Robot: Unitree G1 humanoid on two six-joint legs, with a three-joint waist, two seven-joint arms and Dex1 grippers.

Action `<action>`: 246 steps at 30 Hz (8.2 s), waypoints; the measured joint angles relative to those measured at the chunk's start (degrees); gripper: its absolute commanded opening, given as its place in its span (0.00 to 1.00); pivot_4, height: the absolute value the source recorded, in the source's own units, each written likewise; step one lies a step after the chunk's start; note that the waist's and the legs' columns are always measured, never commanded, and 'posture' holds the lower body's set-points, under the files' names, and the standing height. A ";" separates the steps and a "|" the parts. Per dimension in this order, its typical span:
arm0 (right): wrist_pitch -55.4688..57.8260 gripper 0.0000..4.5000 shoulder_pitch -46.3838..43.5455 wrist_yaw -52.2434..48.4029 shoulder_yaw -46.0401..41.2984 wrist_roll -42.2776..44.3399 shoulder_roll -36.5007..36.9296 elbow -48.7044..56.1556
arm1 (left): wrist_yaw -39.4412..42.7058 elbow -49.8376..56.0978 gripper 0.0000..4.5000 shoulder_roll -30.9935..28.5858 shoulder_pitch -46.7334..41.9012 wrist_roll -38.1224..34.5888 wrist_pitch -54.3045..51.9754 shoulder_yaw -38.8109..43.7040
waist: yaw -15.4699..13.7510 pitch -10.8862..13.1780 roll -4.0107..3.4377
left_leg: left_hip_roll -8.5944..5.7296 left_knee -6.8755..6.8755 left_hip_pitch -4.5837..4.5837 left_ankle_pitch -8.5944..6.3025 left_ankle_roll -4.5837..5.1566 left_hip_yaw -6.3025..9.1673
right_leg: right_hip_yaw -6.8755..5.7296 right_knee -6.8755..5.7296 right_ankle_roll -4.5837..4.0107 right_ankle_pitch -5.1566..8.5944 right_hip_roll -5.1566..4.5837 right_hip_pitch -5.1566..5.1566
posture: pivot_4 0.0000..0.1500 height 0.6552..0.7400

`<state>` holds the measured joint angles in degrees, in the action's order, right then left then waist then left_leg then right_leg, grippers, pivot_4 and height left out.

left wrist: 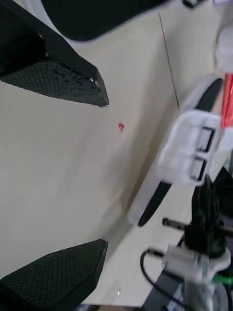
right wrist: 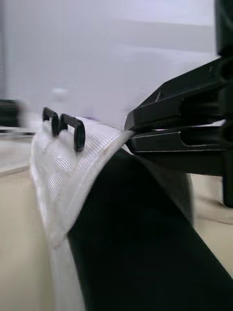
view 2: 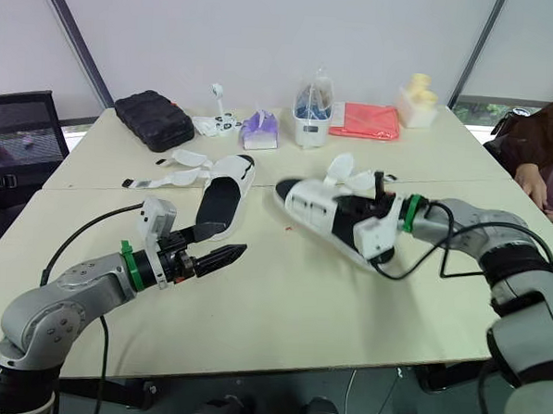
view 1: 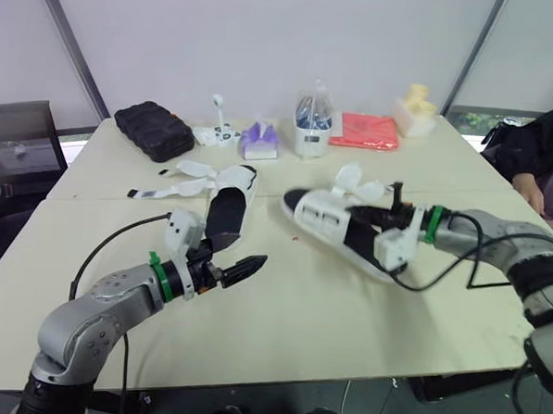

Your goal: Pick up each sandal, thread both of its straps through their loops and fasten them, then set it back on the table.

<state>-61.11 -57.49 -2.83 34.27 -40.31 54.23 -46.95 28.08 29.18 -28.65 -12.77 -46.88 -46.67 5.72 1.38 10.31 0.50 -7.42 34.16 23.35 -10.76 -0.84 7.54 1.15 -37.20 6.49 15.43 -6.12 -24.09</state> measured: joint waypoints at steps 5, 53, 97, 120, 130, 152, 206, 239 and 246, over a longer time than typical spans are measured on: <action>-14.92 0.01 7.73 -1.39 -3.83 -0.69 7.88 8.40 | 0.32 -0.11 1.00 -0.07 -0.03 -0.09 0.00 0.43 | -0.32 0.01 -0.01 | 0.15 0.03 -0.01 0.00 0.02 -0.08 | 0.18 -0.03 -0.17 -0.09 0.20 -0.06 | 1.00 1.00; -6.52 1.00 25.66 -1.79 -21.13 -0.72 5.56 16.76 | 18.53 -4.85 0.34 -12.13 2.82 11.29 9.18 -4.86 | -0.18 0.01 0.08 | 0.50 0.04 -0.23 -0.13 0.22 -0.37 | 0.41 -0.06 -0.46 -0.23 0.46 0.05 | 1.00 1.00; 127.91 1.00 7.90 23.99 -59.65 108.57 -39.08 19.39 | 27.94 -10.65 0.01 -9.24 -5.73 33.77 18.36 -25.82 | -0.39 -0.07 0.05 | 0.69 0.58 0.11 -0.51 0.49 -0.33 | 0.23 0.07 -0.35 -0.61 0.54 -0.02 | 1.00 1.00; 117.05 0.01 3.04 5.94 -58.16 91.53 -40.73 8.23 | 27.60 -9.76 0.00 -9.05 -4.80 34.25 18.38 -25.31 | -0.36 -0.08 0.02 | 0.69 0.62 0.10 -0.52 0.50 -0.34 | 0.21 0.03 -0.35 -0.61 0.60 -0.03 | 1.00 1.00; 87.50 0.01 22.84 -45.80 -31.85 73.51 -20.60 54.77 | 27.97 -9.21 0.00 -9.33 -4.71 34.74 18.27 -25.25 | -0.33 -0.05 -0.06 | 0.70 0.90 0.14 -0.78 0.56 -0.31 | 0.10 0.05 -0.19 -0.54 0.60 0.06 | 1.00 1.00; 1.15 0.99 31.43 -54.17 -24.68 35.46 -8.05 35.19 | 26.94 -8.45 0.00 -8.01 -3.52 34.91 17.31 -25.29 | -1.11 -0.05 -0.01 | 0.69 0.99 -0.18 -0.79 0.54 -0.25 | 0.11 0.19 -0.23 -0.52 0.57 0.53 | 1.00 1.00; 121.09 0.26 57.53 -31.55 -32.50 107.35 -16.62 69.37 | 23.48 -10.00 0.00 -3.62 -3.08 34.29 16.02 -25.14 | -2.17 -0.23 -0.03 | 0.88 1.07 0.06 -0.94 0.79 -0.17 | -0.04 1.09 -0.35 -0.61 0.56 0.75 | 1.00 1.00; 126.64 0.01 35.06 -46.69 -37.17 105.75 -9.47 51.89 | 23.15 -11.38 0.00 -3.36 -3.64 34.89 17.61 -25.39 | -2.20 -0.23 -0.03 | 0.87 1.06 0.09 -0.94 0.79 -0.18 | -0.07 1.10 -0.33 -0.63 0.55 0.74 | 1.00 1.00; 124.42 0.01 35.06 -50.37 -34.95 100.67 -10.48 52.06 | 22.95 -11.01 0.00 -3.37 -3.50 34.89 17.30 -25.34 | -2.15 -0.23 -0.03 | 0.87 1.06 0.09 -0.95 0.79 -0.17 | -0.07 1.10 -0.30 -0.65 0.55 0.73 | 1.00 1.00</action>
<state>63.31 -22.43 -53.20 -0.68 60.36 43.75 5.10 51.03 18.17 -32.02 -16.27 -11.99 -29.37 -19.62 -0.77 10.08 0.47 -6.55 35.22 23.44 -11.70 -0.05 7.37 1.09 -36.10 6.19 14.78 -5.56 -23.36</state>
